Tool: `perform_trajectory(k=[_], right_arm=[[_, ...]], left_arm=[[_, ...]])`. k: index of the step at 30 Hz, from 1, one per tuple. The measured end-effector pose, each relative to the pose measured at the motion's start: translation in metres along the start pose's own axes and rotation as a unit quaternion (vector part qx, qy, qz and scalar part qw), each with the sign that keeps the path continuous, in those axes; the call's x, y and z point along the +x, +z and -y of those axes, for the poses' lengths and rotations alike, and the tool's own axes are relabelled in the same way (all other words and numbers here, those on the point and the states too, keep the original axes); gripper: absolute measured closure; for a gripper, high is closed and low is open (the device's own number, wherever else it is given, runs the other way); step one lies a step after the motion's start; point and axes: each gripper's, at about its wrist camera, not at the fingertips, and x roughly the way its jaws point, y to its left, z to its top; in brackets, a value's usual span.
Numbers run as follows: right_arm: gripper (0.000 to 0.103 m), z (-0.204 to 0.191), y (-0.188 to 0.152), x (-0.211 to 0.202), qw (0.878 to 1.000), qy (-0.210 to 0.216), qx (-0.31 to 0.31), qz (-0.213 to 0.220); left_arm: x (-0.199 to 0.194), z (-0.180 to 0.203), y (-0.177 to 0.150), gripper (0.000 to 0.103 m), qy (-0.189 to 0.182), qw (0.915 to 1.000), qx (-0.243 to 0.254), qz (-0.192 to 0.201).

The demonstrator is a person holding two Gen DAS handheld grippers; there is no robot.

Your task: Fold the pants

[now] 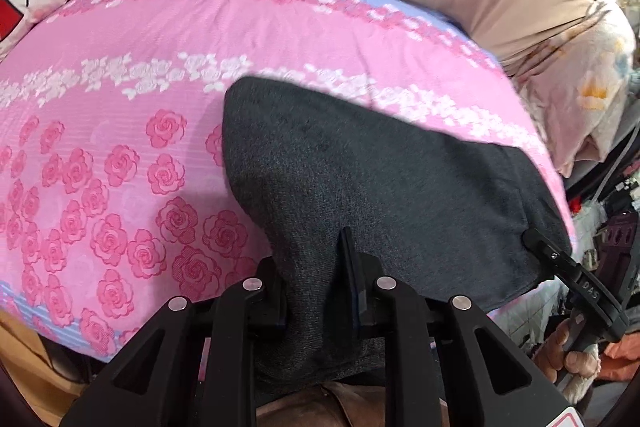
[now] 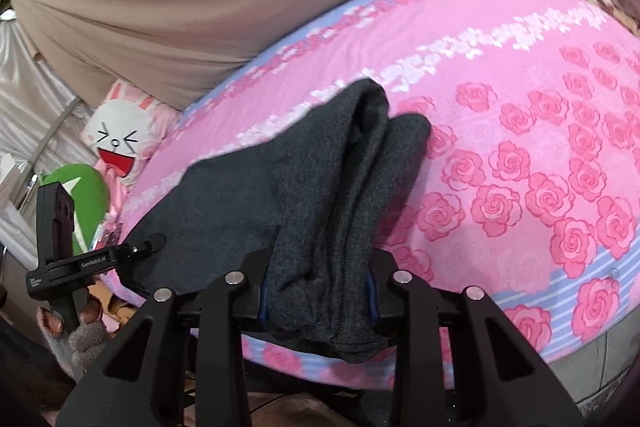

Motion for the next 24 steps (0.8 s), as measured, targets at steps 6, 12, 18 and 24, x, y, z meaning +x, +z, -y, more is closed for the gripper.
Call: perform_trajectory(k=[6,12,18,24], right_arm=[[0.072,-0.036,0.012,-0.04,0.998,0.026,-0.045,0.04],[0.072,-0.074,0.034,-0.082,0.988,0.056,-0.096,0.107],[0.073,-0.109,0.069,-0.107,0.97,0.074,-0.141,0.185],[0.073,-0.141,0.124,-0.128,0.933,0.095,-0.181,0.298]], left_arm=[[-0.056,0.023,0.004,0.089,-0.033,0.9976,0.044,0.043],[-0.123,0.046,0.016,0.095,-0.057,0.9862,0.095,0.123],[-0.184,0.068,0.043,0.095,-0.049,0.9595,0.146,0.236],[-0.227,0.09,0.085,0.095,-0.018,0.912,0.191,0.363]])
